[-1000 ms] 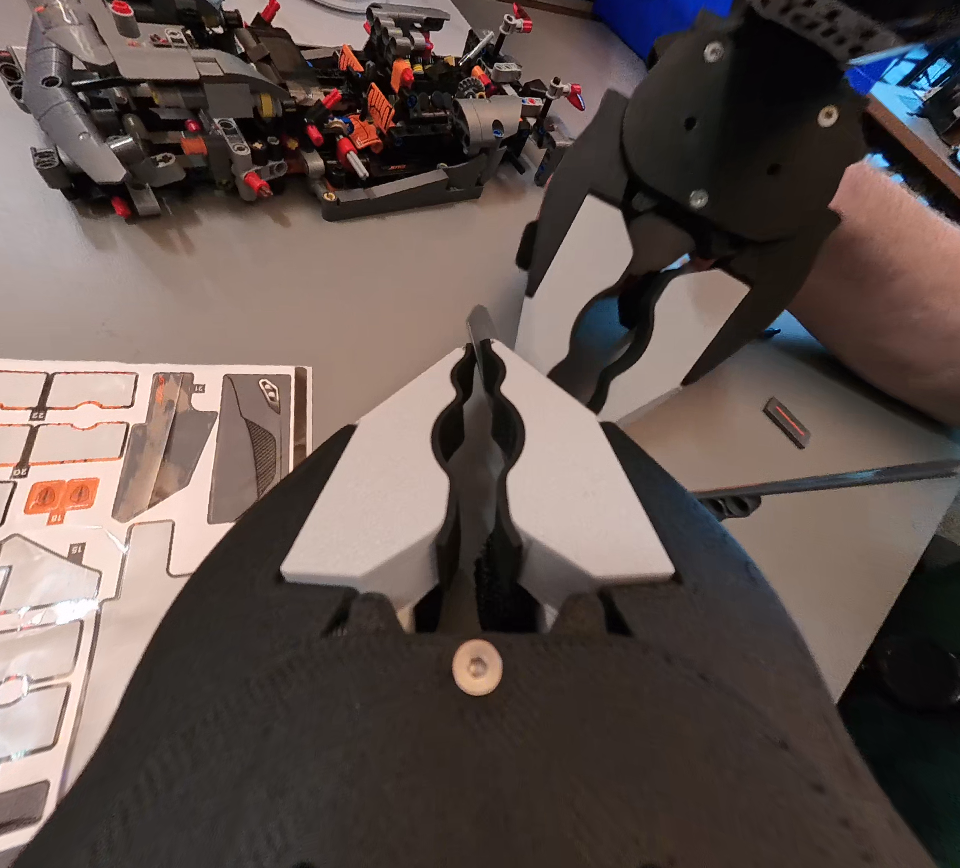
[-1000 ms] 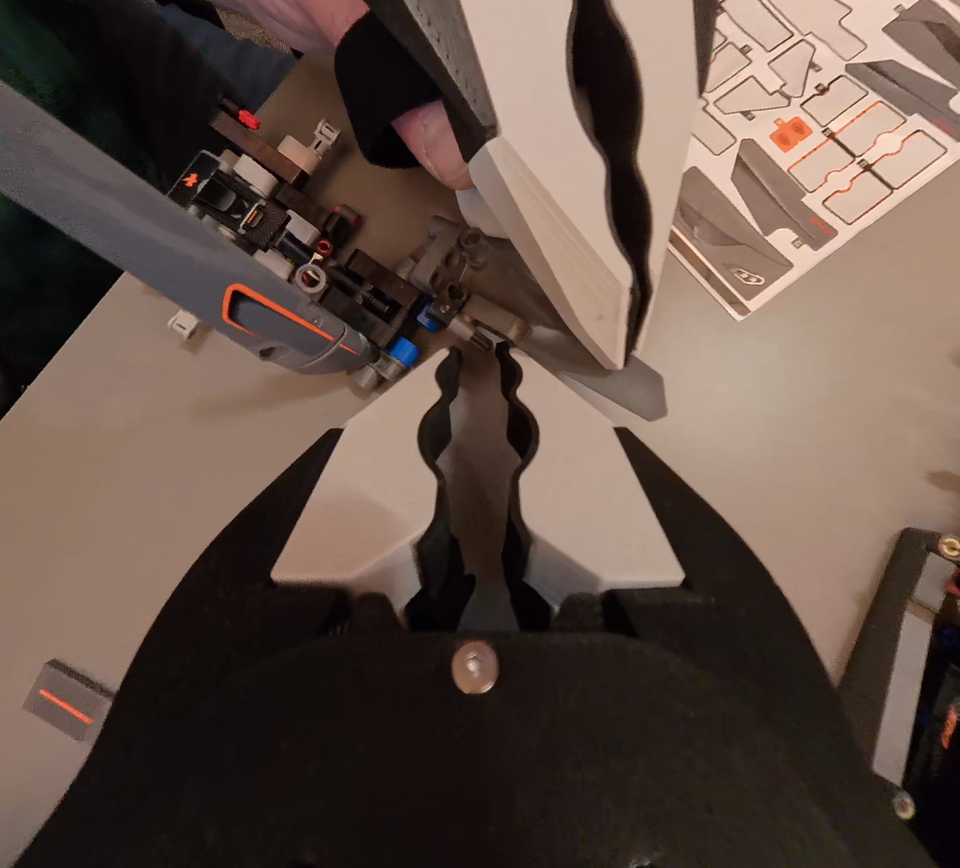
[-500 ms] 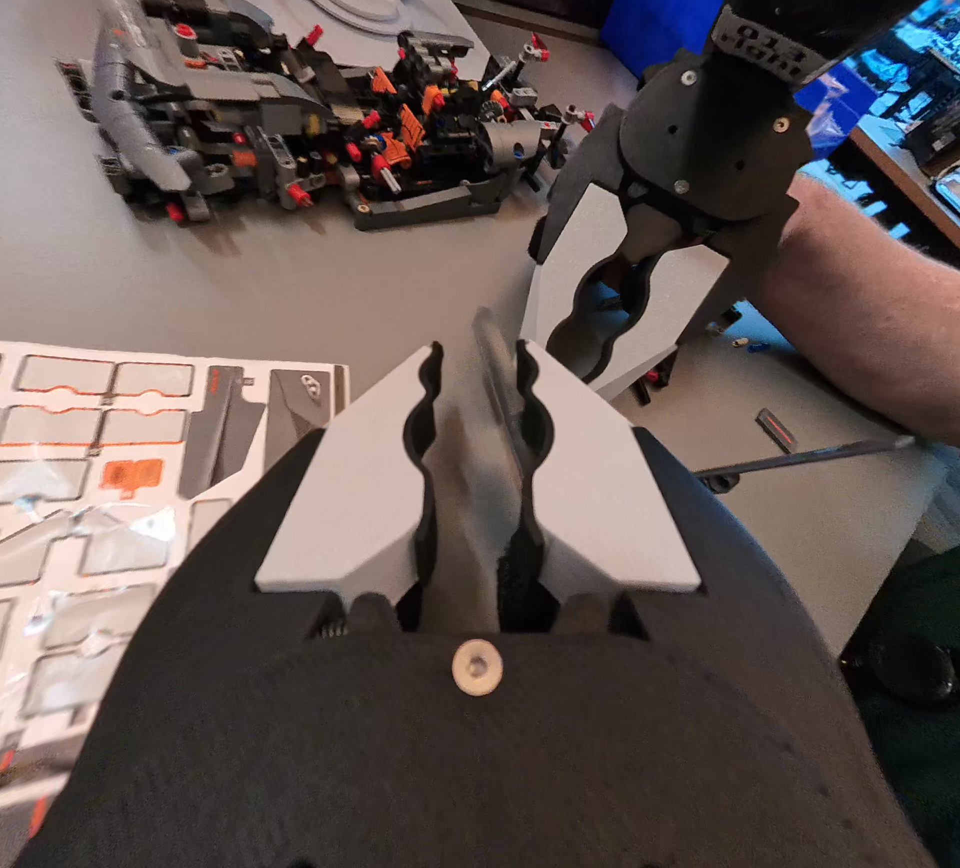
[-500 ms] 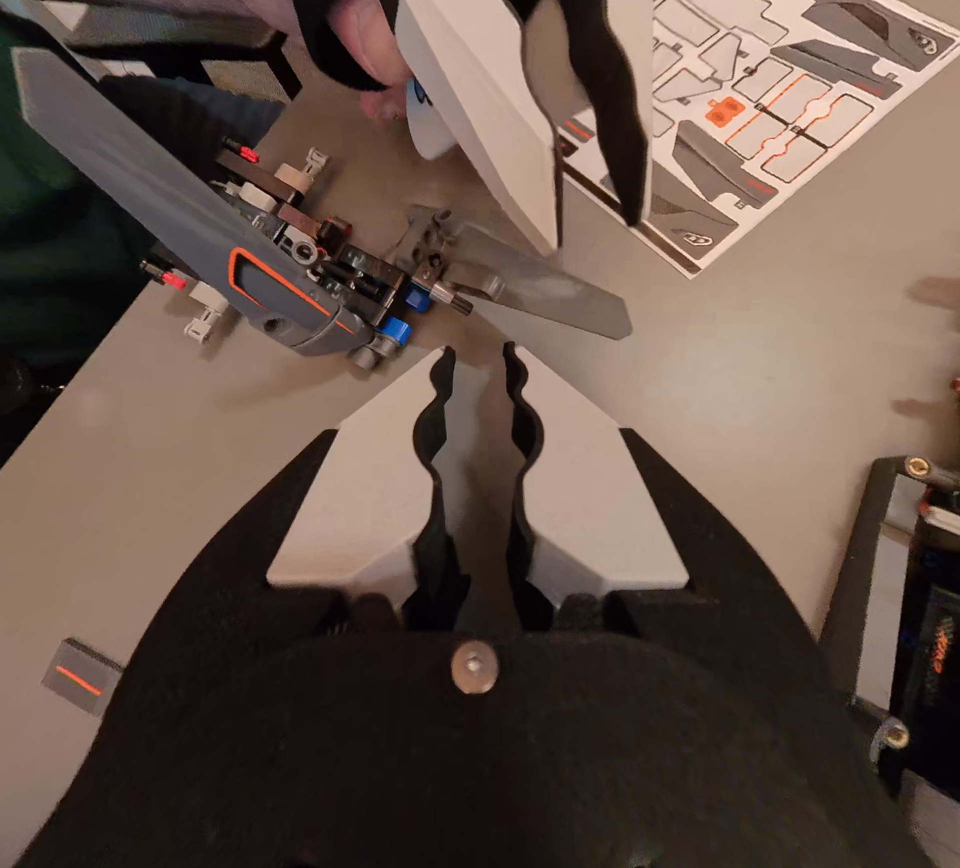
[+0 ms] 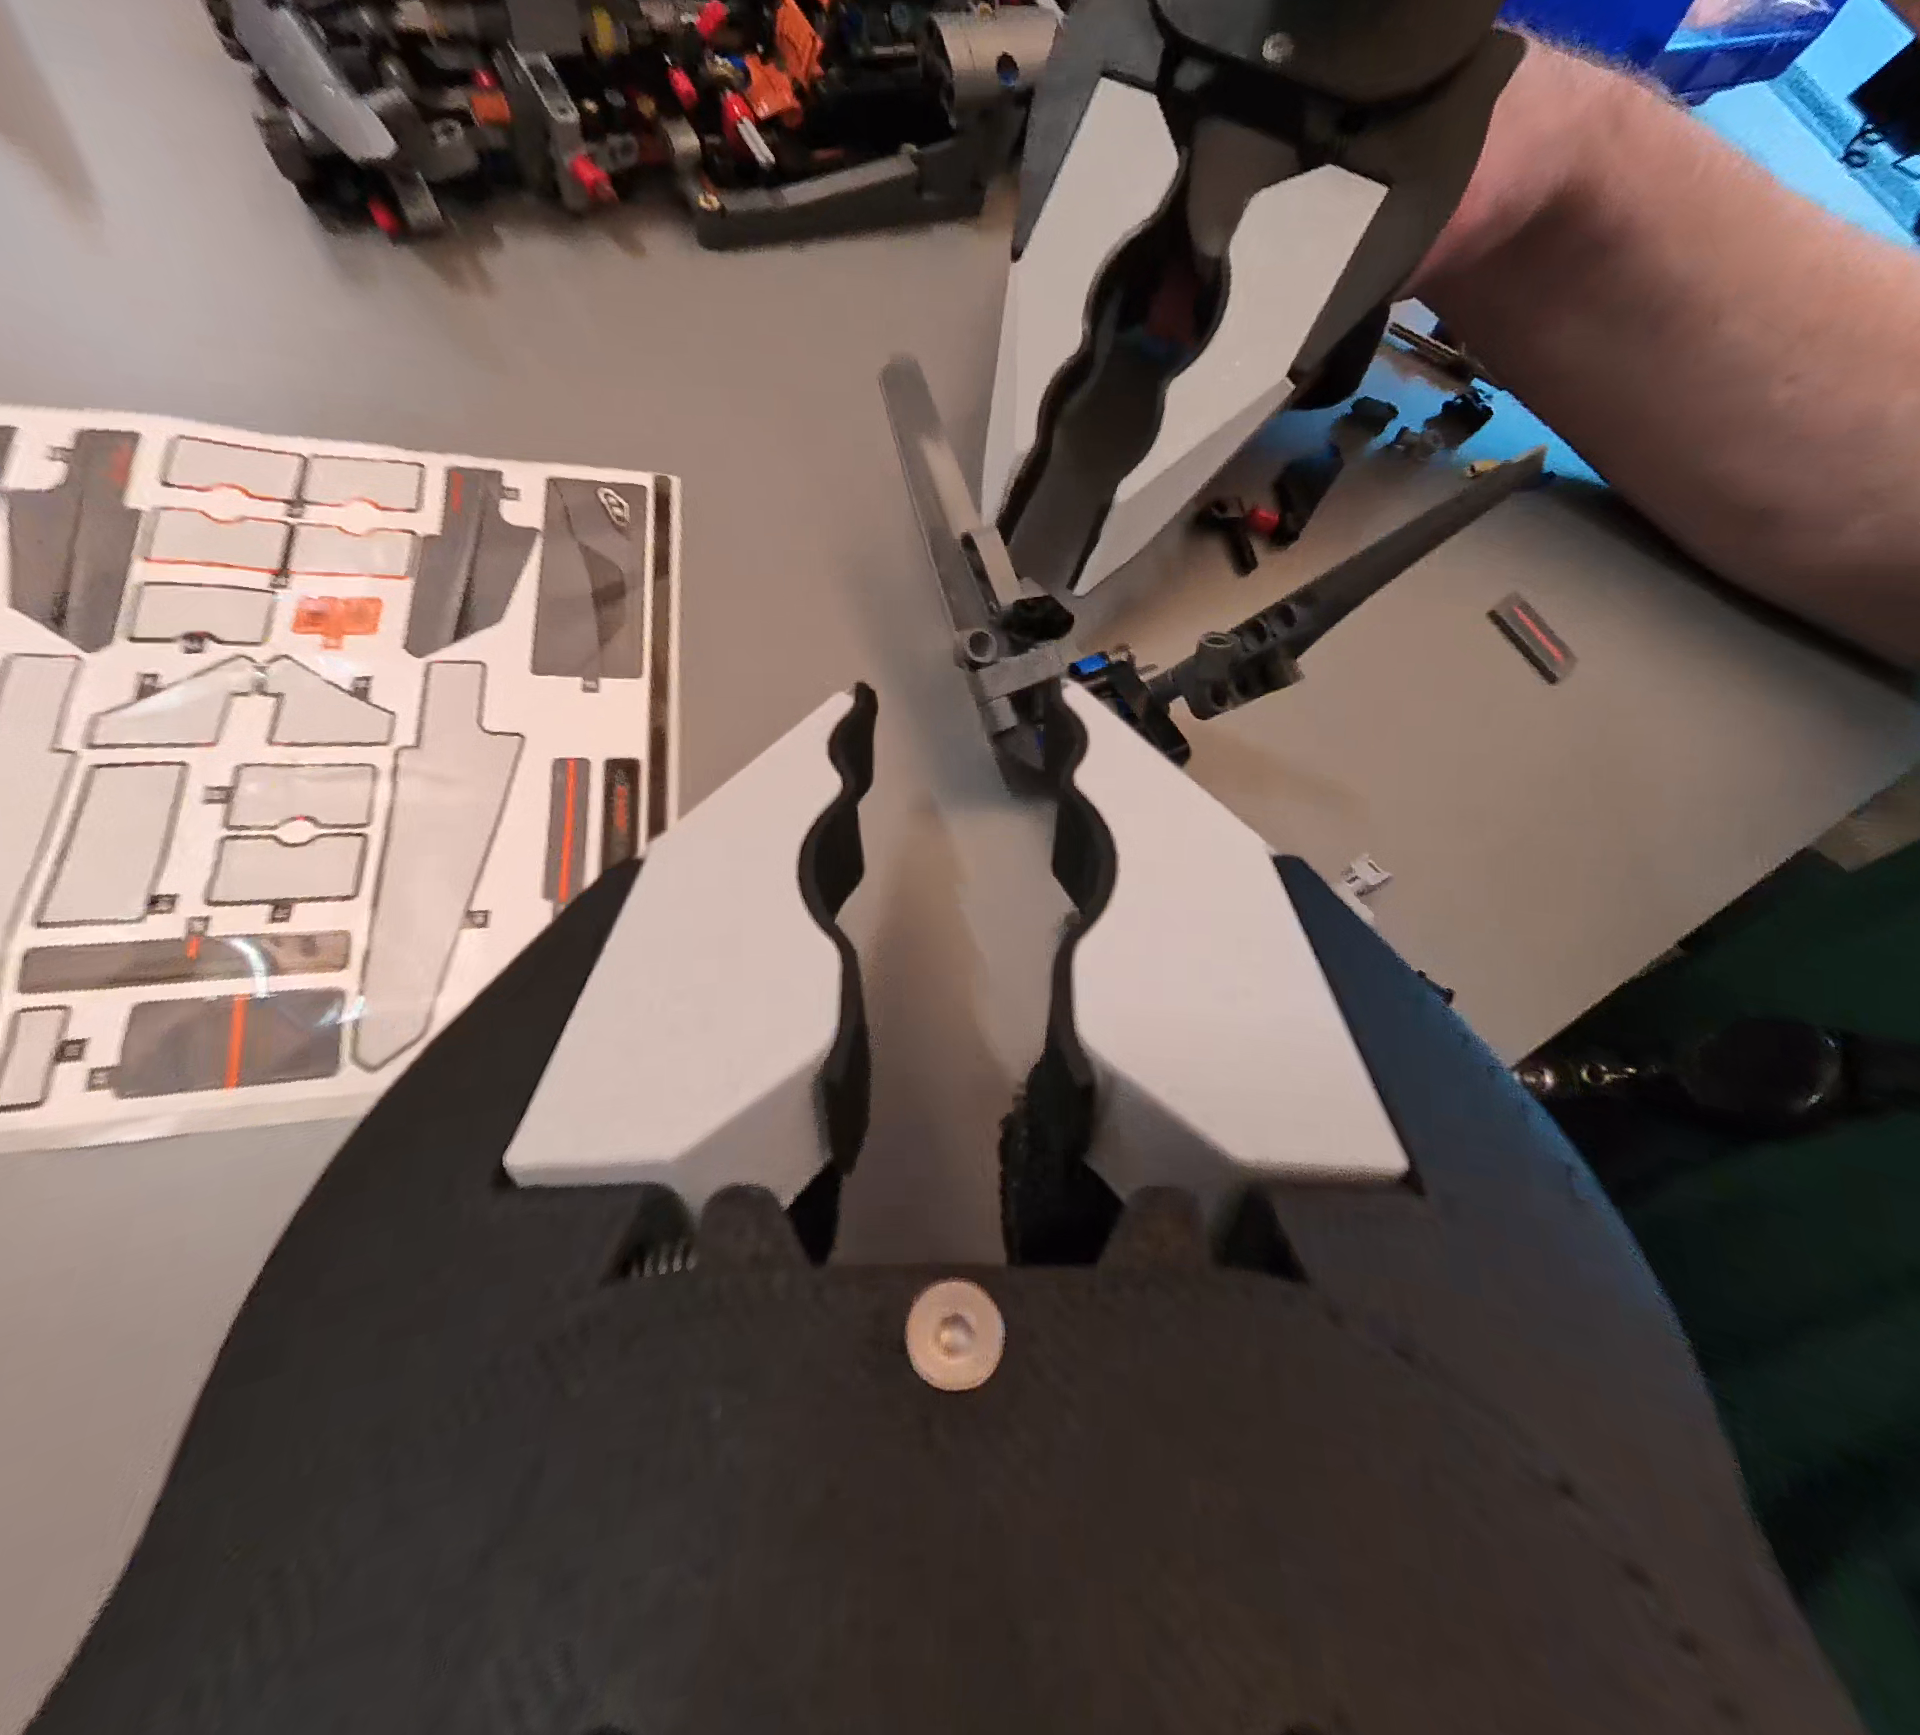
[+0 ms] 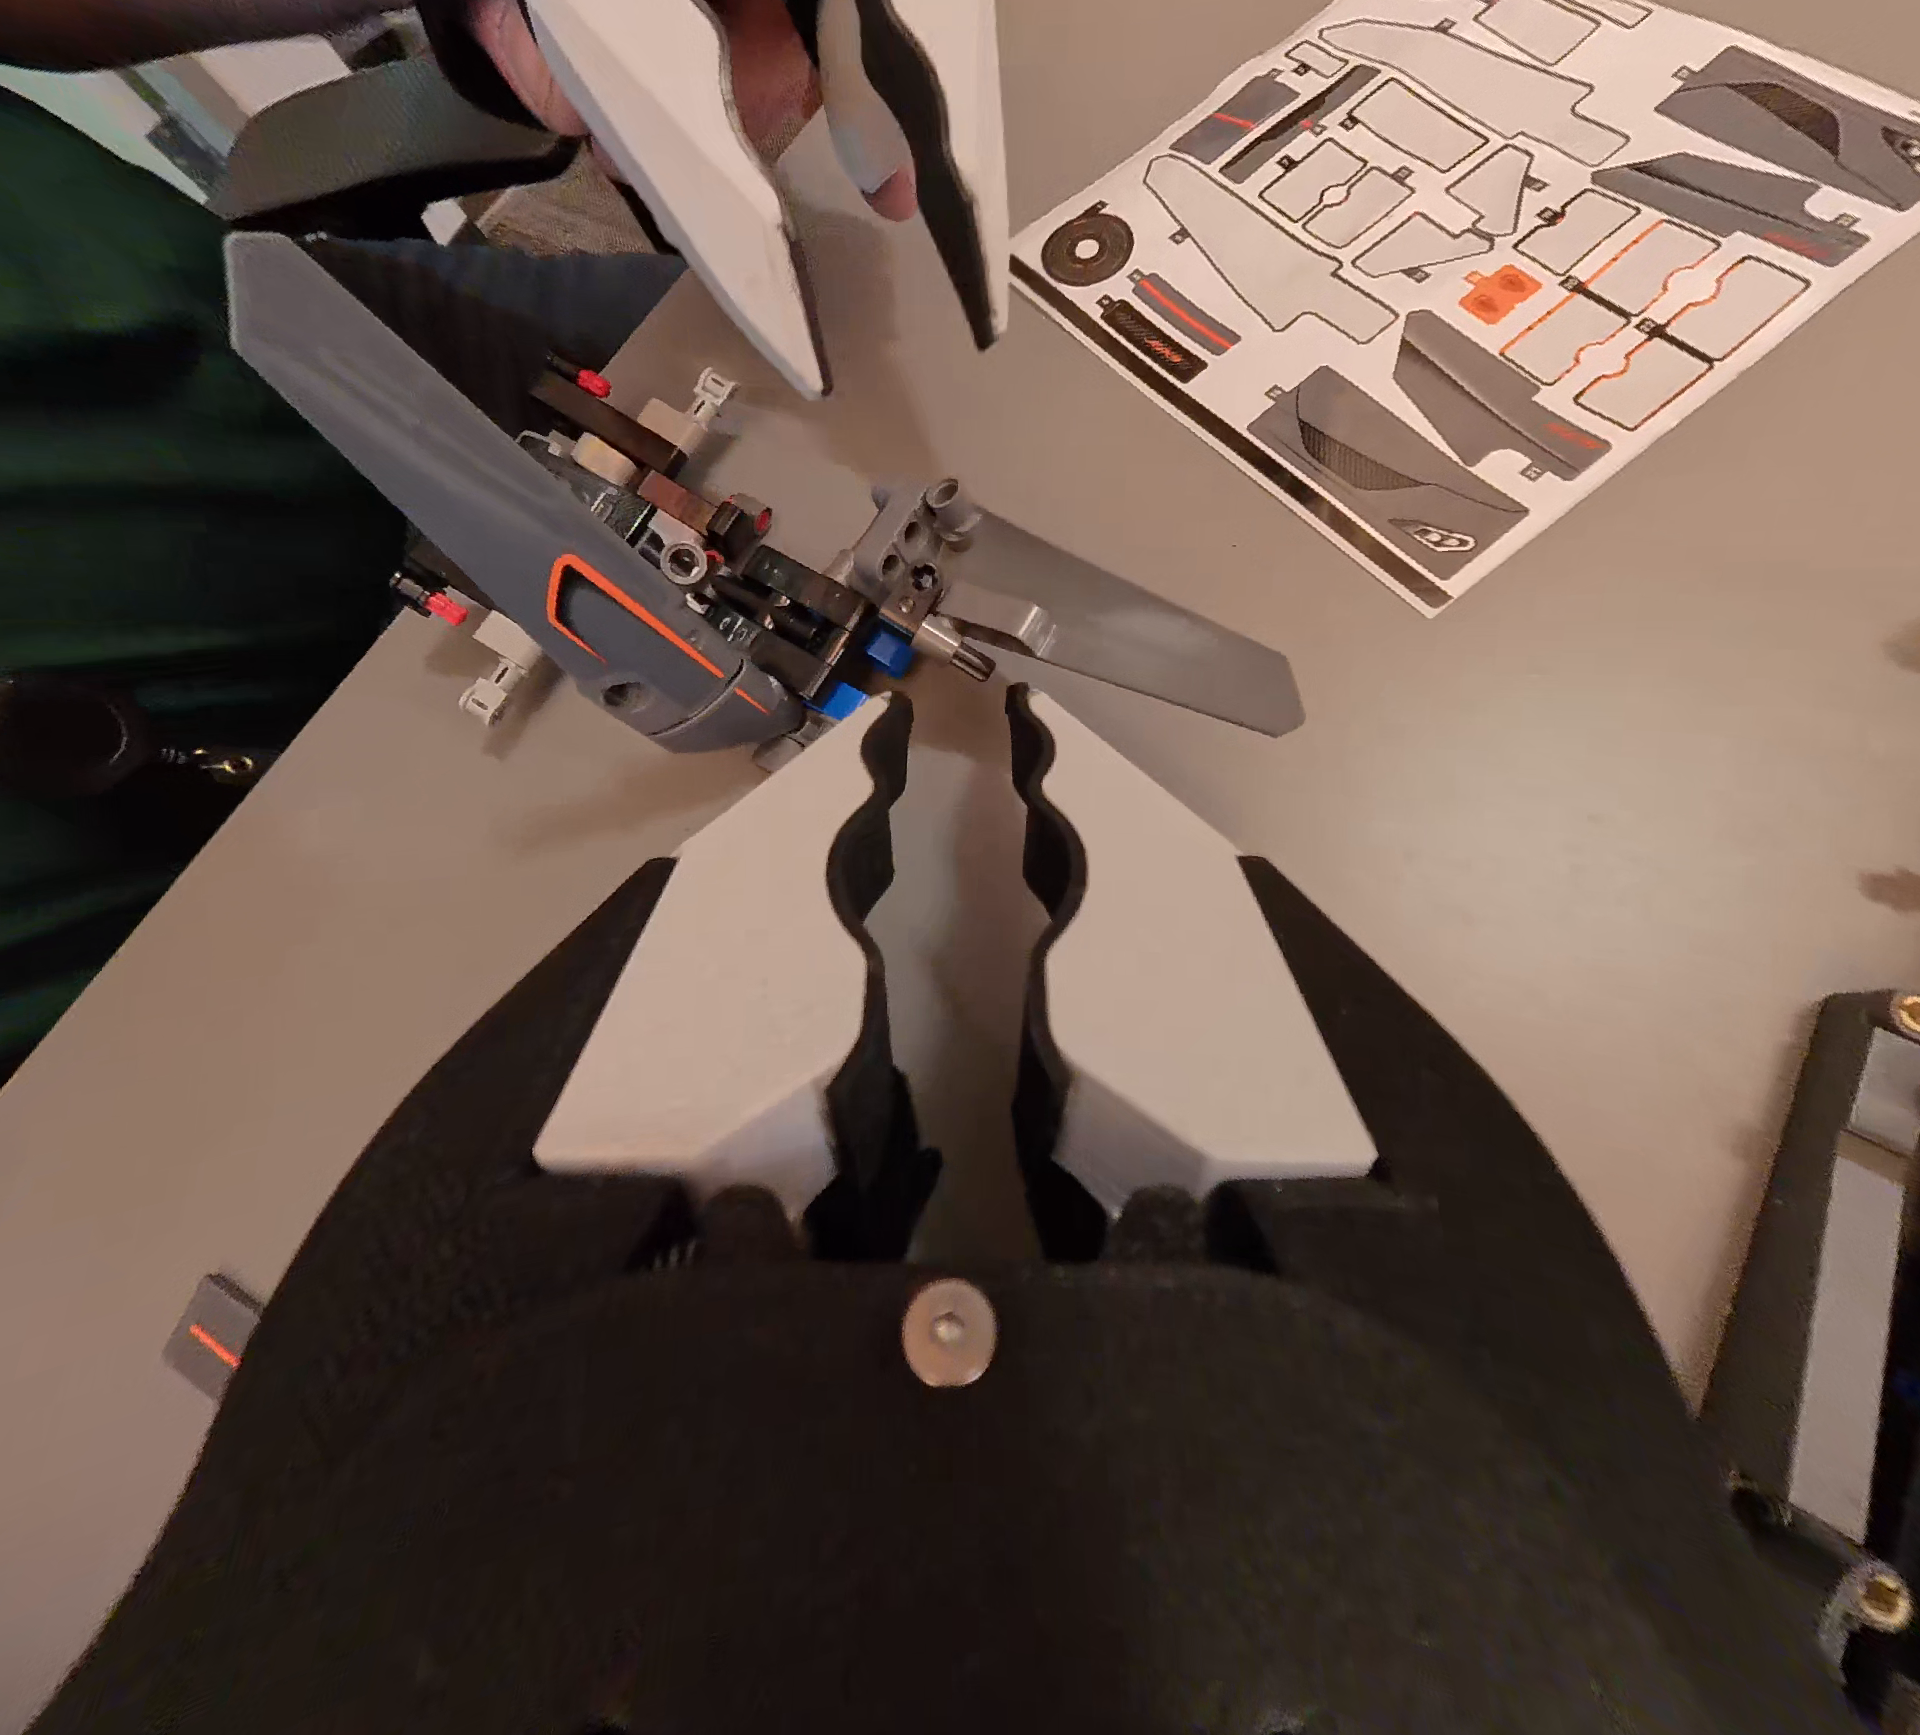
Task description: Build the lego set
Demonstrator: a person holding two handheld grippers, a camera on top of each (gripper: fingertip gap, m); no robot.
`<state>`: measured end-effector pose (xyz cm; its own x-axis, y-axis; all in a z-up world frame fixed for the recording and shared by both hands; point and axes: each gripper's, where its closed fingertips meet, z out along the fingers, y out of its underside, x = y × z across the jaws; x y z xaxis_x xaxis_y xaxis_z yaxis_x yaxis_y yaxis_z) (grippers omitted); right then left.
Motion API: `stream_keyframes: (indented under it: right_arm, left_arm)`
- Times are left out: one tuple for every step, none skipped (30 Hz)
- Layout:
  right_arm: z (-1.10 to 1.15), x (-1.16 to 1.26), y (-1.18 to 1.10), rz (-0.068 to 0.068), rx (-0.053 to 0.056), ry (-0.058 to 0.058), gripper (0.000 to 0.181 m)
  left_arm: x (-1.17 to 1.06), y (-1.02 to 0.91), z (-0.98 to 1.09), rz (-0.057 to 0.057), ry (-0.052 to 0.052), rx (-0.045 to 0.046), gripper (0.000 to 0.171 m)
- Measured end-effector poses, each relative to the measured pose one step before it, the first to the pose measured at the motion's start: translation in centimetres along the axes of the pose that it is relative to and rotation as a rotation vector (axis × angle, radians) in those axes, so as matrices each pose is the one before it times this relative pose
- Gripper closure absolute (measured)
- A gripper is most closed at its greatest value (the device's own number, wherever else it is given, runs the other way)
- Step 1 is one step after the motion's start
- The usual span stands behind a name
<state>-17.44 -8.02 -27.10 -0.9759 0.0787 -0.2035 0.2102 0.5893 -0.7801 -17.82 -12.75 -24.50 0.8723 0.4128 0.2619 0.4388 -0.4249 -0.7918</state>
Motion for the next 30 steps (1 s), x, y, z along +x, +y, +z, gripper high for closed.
stream_keyframes:
  right_arm:
    - [0.123, -0.001, 0.082, -0.0015, -0.0049, 0.0005, 0.164]
    - [0.122, -0.001, 0.048, -0.0003, -0.0029, -0.0002, 0.164]
    - [0.104, -0.034, -0.01, 0.0001, 0.0006, -0.0027, 0.164]
    - [0.076, -0.042, -0.023, -0.0005, 0.0018, -0.0036, 0.164]
    - [0.045, -0.024, -0.021, -0.001, 0.0013, -0.0024, 0.164]
    - [0.027, -0.011, -0.041, -0.0014, 0.0026, -0.0008, 0.165]
    - [0.008, -0.023, -0.052, -0.0016, 0.0042, -0.0017, 0.166]
    - [0.03, -0.028, -0.03, 0.0001, 0.0023, -0.0021, 0.166]
    - [0.034, 0.029, 0.02, 0.0014, -0.0004, 0.0001, 0.166]
    - [0.044, 0.013, 0.042, 0.001, -0.0008, -0.0007, 0.166]
    - [0.03, -0.001, 0.02, 0.0003, 0.0015, -0.0021, 0.166]
    - [0.012, -0.01, 0.036, 0.0013, -0.0002, -0.0021, 0.167]
    - [0.002, 0.02, 0.067, 0.0007, -0.0029, -0.0002, 0.168]
    - [-0.035, 0.047, 0.045, -0.0026, -0.0017, 0.0033, 0.169]
    - [-0.05, 0.054, 0.017, -0.0026, 0.0001, 0.004, 0.169]
    - [-0.056, 0.042, -0.012, 0.0014, 0.0021, 0.0009, 0.169]
    - [-0.061, 0.01, -0.02, 0.0037, 0.0028, -0.0017, 0.169]
    - [-0.059, 0.011, -0.007, 0.0017, 0.0017, -0.0012, 0.169]
    - [-0.052, 0.027, 0.0, -0.0002, 0.0012, 0.0012, 0.169]
    - [-0.03, 0.038, -0.031, 0.0011, 0.0023, 0.0013, 0.169]
    - [-0.023, 0.005, -0.019, 0.0026, 0.0015, -0.0011, 0.169]
    - [0.009, -0.007, 0.005, 0.0013, -0.0005, -0.0013, 0.169]
    - [0.009, 0.009, -0.01, -0.0014, -0.0004, 0.0015, 0.169]
    - [0.017, 0.027, -0.016, -0.0015, -0.0004, 0.0029, 0.169]
    - [-0.003, 0.003, -0.009, 0.0, -0.0012, 0.0013, 0.169]
    - [0.001, 0.004, -0.011, 0.0, -0.0002, 0.0005, 0.169]
    - [-0.006, 0.01, -0.036, -0.0001, 0.0019, 0.0009, 0.169]
    - [-0.02, 0.012, -0.041, 0.0016, 0.0026, -0.0003, 0.169]
    - [0.009, -0.01, -0.015, 0.0018, 0.0003, -0.0012, 0.169]
    - [0.005, -0.006, -0.006, -0.0003, -0.0008, 0.0004, 0.169]
  left_arm:
    - [0.22, 0.142, 0.214, -0.0013, 0.0071, -0.00443, 0.141]
    - [0.027, 0.242, 0.249, 0.0053, -0.003, -0.01282, 0.141]
    - [0.001, 0.209, 0.253, 0.0064, -0.0021, -0.01261, 0.142]
    - [0.078, 0.055, 0.25, 0.0006, 0.0062, -0.00406, 0.143]
    - [0.127, 0.005, 0.272, -0.0036, 0.0109, -0.00211, 0.144]
    - [0.014, -0.007, 0.264, -0.0019, 0.0026, -0.00086, 0.145]
    - [0.013, 0.004, 0.273, 0.0027, 0.0005, -0.00198, 0.146]
    - [0.092, 0.035, 0.271, 0.0017, 0.0074, -0.00496, 0.148]
    - [0.071, -0.029, 0.255, -0.0003, 0.0061, 0.00007, 0.15]
    - [0.082, -0.077, 0.217, -0.002, 0.0071, 0.00228, 0.153]
    - [0.128, -0.057, 0.198, -0.0021, 0.0095, 0.00066, 0.155]
    - [0.056, -0.098, 0.168, -0.001, 0.0049, 0.00359, 0.156]
    - [-0.042, -0.098, 0.12, -0.0011, -0.0012, 0.00415, 0.157]
    - [0.001, -0.081, 0.1, -0.0007, 0.0025, 0.00358, 0.157]
    - [-0.019, -0.066, 0.047, -0.0016, 0.0026, 0.00361, 0.158]
    - [-0.031, -0.085, 0.005, -0.0008, 0.0014, 0.00518, 0.159]
    - [-0.045, -0.096, -0.007, -0.0029, 0.0001, 0.00693, 0.16]
    - [-0.016, -0.068, -0.002, -0.0073, 0.0028, 0.00589, 0.161]
    - [-0.009, -0.052, -0.003, -0.0066, 0.0021, 0.00503, 0.162]
    - [-0.082, -0.05, -0.004, -0.0022, -0.0045, 0.00561, 0.163]
    - [-0.042, -0.024, -0.004, -0.0006, -0.005, 0.00388, 0.163]
    - [0.005, -0.013, -0.001, -0.001, -0.0016, 0.00369, 0.163]
    - [0.002, -0.001, 0.002, -0.003, -0.002, 0.00304, 0.163]
    - [-0.024, -0.006, -0.015, -0.0042, -0.0036, 0.00428, 0.164]
    - [-0.029, -0.009, -0.008, -0.0058, -0.0031, 0.00584, 0.164]
    - [-0.005, -0.005, -0.011, -0.0063, -0.001, 0.00522, 0.164]
    - [0.002, -0.015, -0.016, -0.0051, -0.0007, 0.00564, 0.164]
    - [-0.025, -0.001, -0.017, -0.0052, -0.0029, 0.00432, 0.164]
    - [-0.007, -0.004, -0.011, -0.0038, -0.0024, 0.00377, 0.164]
    - [0.009, -0.009, -0.004, -0.0025, -0.002, 0.0034, 0.165]
